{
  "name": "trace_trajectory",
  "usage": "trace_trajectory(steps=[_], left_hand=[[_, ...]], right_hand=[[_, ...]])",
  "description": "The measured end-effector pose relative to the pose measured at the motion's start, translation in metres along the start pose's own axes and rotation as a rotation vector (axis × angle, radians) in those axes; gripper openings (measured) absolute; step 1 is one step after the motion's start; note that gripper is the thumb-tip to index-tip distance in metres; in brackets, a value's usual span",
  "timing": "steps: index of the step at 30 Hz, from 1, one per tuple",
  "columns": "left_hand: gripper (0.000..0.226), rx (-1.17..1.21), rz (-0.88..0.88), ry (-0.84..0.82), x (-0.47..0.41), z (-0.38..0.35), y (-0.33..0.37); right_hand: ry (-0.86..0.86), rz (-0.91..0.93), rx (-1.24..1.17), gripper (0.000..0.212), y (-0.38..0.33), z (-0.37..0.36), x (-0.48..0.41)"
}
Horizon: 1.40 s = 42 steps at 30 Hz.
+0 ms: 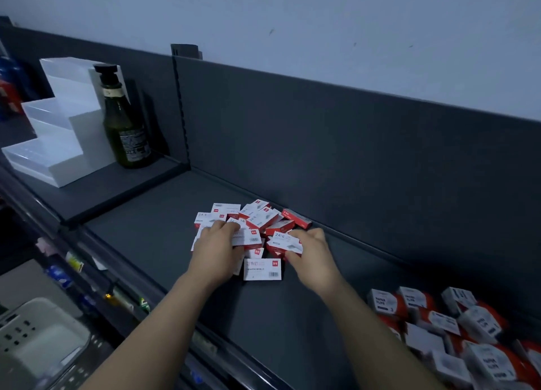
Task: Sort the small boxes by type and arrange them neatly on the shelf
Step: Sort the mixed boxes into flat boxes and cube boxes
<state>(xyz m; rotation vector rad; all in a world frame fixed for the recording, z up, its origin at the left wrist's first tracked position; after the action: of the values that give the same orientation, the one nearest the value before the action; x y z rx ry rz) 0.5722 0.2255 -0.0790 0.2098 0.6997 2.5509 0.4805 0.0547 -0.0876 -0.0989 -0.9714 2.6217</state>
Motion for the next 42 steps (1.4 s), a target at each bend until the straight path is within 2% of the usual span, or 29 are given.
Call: trace_trajectory(steps=[8,12,16,21,27,32,37,42], left_hand=[[0.053,-0.014,-0.131,-0.027,-0.017,0.0,0.002],[0.041,-0.072,-0.269,0.093,-0.009,0.016,0.027],[0.041,-0.05,-0.431,0.103,0.004,0.017,0.073],[0.038,0.004,-0.608,0.044,0.033,-0.002,0.133],[0.044,-0.013,-0.78,-0.065,0.085,-0.044,0.203],[0.031,-0.009,-0.915,-0.114,0.142,-0.081,0.268],[0.036,0.027,-0.978,-0.172,0.203,-0.119,0.338],[0.037,0.053,-1.014,-0.23,0.263,-0.167,0.405]], right_hand=[[0.143,-0.015,-0.046,0.037,-0.016,0.003,0.002],[0.201,-0.072,0.093,0.049,-0.01,0.02,0.019],[0.288,-0.143,0.217,0.05,0.002,0.047,0.054],[0.44,-0.243,0.312,0.047,0.026,0.084,0.121],[0.523,-0.401,0.355,0.044,0.064,0.121,0.212],[0.613,-0.519,0.364,0.04,0.1,0.155,0.297],[0.624,-0.607,0.379,0.047,0.142,0.191,0.385],[0.644,-0.661,0.38,0.046,0.19,0.229,0.471]])
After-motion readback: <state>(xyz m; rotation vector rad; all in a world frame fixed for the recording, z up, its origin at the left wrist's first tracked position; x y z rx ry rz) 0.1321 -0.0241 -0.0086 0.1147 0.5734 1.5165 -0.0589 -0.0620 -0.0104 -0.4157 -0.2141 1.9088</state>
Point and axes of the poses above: each hand's wrist, its own x-axis away from the middle knuckle, its own z-axis out of the back of the hand, y = z × x, the point moved 9 cm from there along -x, towards the middle knuckle, and after that the axes turned 8 degrees about -y, right-handed, at the moved point
